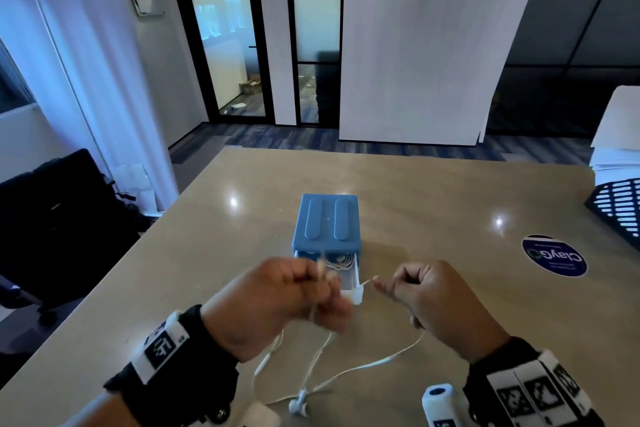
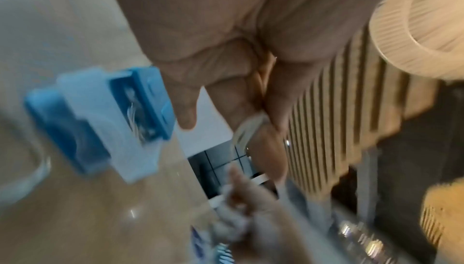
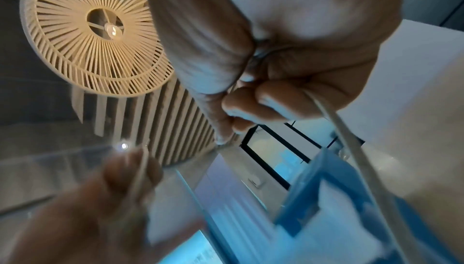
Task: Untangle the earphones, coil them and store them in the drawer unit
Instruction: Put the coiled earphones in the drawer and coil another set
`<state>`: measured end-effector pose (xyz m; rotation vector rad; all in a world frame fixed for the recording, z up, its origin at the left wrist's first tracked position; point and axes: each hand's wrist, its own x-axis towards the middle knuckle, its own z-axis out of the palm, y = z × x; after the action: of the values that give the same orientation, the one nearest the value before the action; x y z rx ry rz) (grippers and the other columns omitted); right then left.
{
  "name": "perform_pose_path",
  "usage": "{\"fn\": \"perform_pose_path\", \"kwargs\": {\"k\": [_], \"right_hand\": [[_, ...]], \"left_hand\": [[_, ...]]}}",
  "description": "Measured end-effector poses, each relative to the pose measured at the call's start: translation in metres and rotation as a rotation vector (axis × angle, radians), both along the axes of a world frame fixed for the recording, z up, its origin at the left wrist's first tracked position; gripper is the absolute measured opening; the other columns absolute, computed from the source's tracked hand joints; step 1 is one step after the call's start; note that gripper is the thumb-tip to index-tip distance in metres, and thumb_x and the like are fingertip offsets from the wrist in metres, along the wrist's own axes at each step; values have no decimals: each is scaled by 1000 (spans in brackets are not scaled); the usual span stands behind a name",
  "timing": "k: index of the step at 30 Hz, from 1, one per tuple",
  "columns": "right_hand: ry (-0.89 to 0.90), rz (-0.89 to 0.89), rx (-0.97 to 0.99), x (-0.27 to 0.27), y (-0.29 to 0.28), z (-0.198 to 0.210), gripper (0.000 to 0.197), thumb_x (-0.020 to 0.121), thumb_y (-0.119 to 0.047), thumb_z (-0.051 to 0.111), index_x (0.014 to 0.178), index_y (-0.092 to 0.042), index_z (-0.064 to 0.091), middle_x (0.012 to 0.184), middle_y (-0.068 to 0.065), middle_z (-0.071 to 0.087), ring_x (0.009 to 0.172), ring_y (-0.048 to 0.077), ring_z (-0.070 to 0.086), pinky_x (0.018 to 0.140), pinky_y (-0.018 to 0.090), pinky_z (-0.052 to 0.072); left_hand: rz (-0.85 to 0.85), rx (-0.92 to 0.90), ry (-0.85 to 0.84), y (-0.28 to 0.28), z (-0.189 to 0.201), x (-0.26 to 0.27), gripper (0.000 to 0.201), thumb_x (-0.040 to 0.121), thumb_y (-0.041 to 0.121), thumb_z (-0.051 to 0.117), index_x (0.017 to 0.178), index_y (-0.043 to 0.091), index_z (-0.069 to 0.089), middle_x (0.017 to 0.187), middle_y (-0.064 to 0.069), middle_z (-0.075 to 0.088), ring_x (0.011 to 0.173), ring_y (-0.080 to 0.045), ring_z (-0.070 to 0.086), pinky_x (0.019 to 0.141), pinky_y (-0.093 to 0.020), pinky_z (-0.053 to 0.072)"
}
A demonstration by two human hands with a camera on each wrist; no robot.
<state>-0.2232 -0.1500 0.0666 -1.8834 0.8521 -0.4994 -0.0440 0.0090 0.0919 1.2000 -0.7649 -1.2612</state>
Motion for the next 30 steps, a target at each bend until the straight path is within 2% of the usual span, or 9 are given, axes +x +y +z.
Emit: {"fn": "perform_pose_path", "kwargs": {"k": [2,4,8,10,12,17,21,25,30], "right_hand": [[-91,-19,71,5,4,11,39,86,-31,80,66,-4,60,44,6,48,36,16,41,45,21,34],[-158,42,131,12,18,23,29,92,-26,74,71,-7,66,45,10,53,38,19,42,44,23,36],[-138,222,-15,24,50,29,18,100,-20,61,90,-18,76,56,3,61,40,10,57,45,22,43],[-65,306,-200,26,56,19,18,101,-24,56,93,-23,73,62,-1,63,46,9,61,53,26,51],[17,338,-320,25,55,8,21,102,-28,53,89,-21,68,66,0,64,53,13,64,60,29,54],[27,291,-23,19,37,-14,20,102,-24,59,94,-25,78,58,-1,59,46,11,58,51,24,48],[-17,320,86,15,29,-22,24,101,-12,57,92,-23,77,54,-2,58,44,15,56,49,22,44],[-51,357,96,11,28,-16,22,102,-12,57,92,-18,76,51,-4,56,44,16,55,50,23,42],[-102,432,181,5,31,-8,19,102,-14,58,94,-17,76,57,-3,57,45,15,56,50,26,44]], "left_hand": [[-107,131,-256,-4,-12,-8,8,93,-6,56,92,-11,61,94,-28,70,74,-22,71,76,-32,60],[-30,154,-338,-12,-23,-10,12,96,-10,50,95,-19,58,92,-30,64,71,-15,70,75,-27,59],[173,50,-18,-24,-17,-4,23,96,0,51,105,-17,63,100,-29,68,87,-28,70,86,-37,59],[257,46,276,-26,-6,2,29,97,6,46,114,-10,64,108,-22,72,88,-25,73,83,-33,59],[259,44,421,-25,4,8,33,100,10,42,119,-5,64,105,-15,75,86,-21,75,96,-38,50],[292,-22,470,-18,13,21,37,99,14,45,130,1,60,85,-1,68,73,-11,68,112,-40,35],[266,-126,407,-16,15,18,40,91,12,49,128,0,60,89,-5,70,77,-14,70,104,-37,42],[357,-140,192,-19,13,17,32,99,9,44,123,-3,61,90,-13,71,77,-19,70,83,-30,56],[387,-134,-53,-18,6,17,30,102,6,40,118,-2,64,78,-10,64,72,-19,57,77,-29,50]]}}
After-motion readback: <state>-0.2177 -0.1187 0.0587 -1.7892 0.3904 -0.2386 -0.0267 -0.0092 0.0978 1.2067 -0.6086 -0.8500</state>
